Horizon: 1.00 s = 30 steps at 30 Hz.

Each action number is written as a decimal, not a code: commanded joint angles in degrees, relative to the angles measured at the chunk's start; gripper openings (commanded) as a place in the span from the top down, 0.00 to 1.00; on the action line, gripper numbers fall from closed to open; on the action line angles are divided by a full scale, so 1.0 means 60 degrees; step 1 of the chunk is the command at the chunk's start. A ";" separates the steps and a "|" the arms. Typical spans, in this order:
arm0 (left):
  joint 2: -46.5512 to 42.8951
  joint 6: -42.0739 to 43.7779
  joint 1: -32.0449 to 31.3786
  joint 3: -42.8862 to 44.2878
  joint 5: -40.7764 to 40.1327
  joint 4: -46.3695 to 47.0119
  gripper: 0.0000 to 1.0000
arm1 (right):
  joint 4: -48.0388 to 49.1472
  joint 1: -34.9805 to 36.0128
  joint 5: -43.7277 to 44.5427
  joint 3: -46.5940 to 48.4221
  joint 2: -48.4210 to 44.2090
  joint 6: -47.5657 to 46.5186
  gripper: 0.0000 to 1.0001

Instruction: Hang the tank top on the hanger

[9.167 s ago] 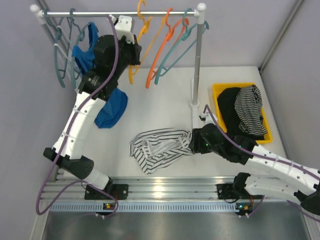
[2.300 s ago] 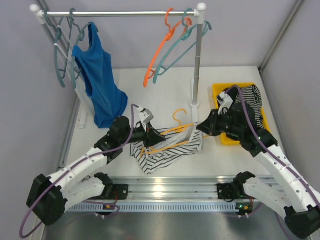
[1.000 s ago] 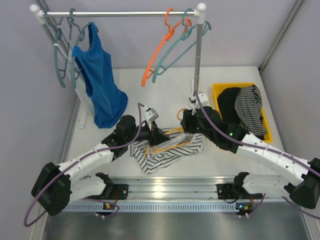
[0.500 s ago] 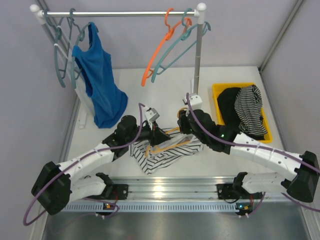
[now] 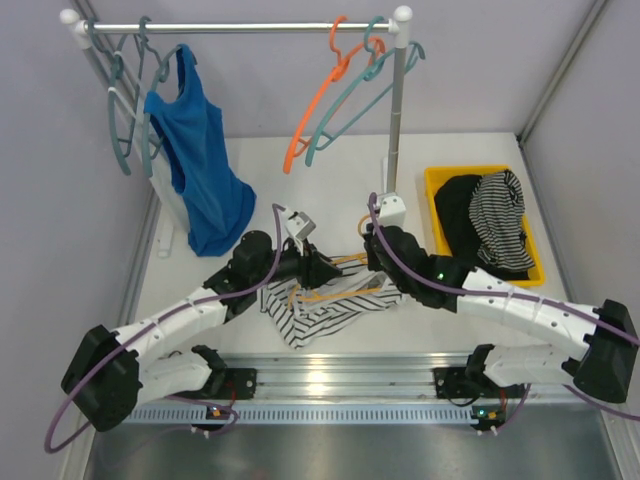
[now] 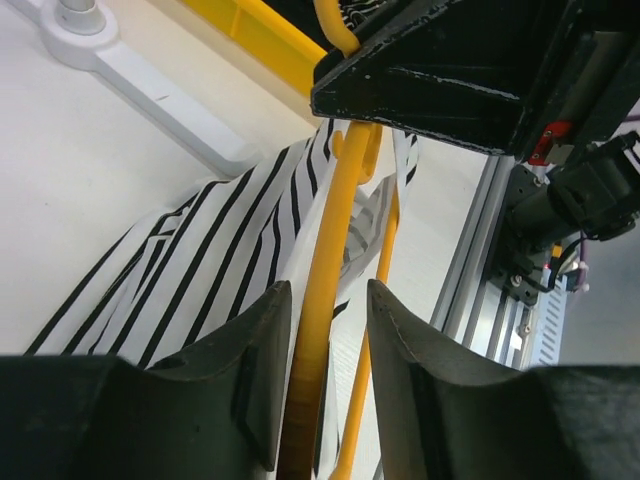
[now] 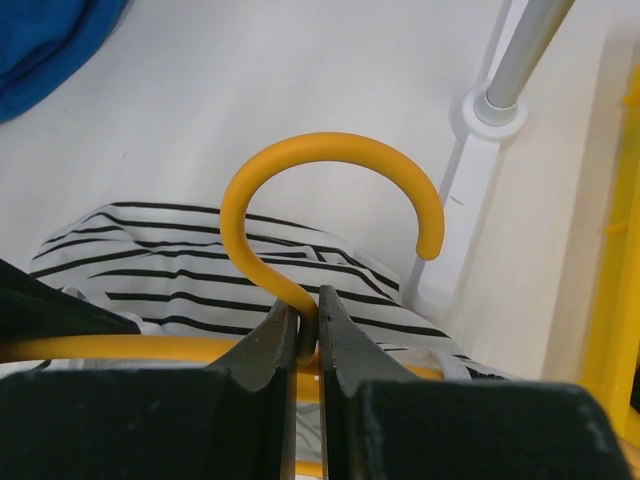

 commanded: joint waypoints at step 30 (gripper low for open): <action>-0.1899 -0.2724 -0.0003 0.1567 -0.6593 -0.6776 0.42 | 0.0760 0.0723 0.1489 -0.1039 -0.1239 -0.0582 1.00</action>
